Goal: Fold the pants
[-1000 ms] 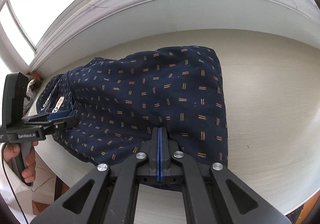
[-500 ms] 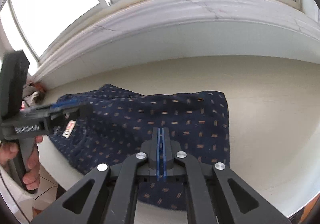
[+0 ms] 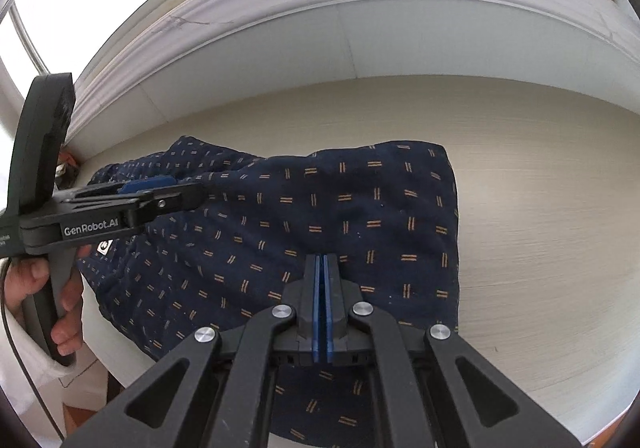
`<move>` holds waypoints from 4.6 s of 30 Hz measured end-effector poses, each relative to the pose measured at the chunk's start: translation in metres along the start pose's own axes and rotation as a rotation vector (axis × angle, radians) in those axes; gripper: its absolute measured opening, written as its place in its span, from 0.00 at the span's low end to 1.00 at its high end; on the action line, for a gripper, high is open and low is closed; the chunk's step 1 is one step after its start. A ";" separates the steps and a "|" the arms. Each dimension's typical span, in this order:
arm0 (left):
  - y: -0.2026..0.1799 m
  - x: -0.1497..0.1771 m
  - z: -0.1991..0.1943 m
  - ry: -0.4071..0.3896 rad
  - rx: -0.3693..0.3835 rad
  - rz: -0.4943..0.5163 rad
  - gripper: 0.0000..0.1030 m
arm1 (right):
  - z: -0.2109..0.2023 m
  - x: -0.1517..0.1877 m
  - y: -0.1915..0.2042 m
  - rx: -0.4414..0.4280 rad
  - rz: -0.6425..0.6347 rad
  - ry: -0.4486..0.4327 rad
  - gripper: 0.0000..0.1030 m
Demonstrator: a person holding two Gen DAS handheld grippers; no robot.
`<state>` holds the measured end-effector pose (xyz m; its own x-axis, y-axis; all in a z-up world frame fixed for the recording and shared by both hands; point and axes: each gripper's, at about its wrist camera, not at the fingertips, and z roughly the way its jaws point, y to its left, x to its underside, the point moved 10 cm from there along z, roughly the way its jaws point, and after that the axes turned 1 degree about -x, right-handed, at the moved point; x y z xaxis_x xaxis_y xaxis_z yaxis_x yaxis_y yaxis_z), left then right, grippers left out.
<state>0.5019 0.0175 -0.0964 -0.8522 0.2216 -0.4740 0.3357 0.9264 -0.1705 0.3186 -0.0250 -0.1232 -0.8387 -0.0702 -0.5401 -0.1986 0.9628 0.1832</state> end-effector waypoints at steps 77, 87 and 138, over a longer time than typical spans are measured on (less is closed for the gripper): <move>0.349 0.161 -0.095 -0.060 -0.093 -0.729 0.82 | -0.024 0.006 0.029 0.183 -0.019 0.040 0.57; 0.351 0.145 -0.086 -0.092 -0.078 -0.744 0.60 | -0.024 0.005 0.019 0.182 0.013 0.042 0.57; 0.192 0.046 -0.247 -0.375 -0.027 -0.322 0.29 | 0.039 -0.016 0.130 0.007 -0.099 -0.024 0.60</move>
<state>0.4279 0.2805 0.0622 -0.7061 -0.1973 -0.6800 0.0641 0.9386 -0.3389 0.3263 0.1117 -0.1224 -0.8025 -0.1593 -0.5750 -0.2768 0.9531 0.1223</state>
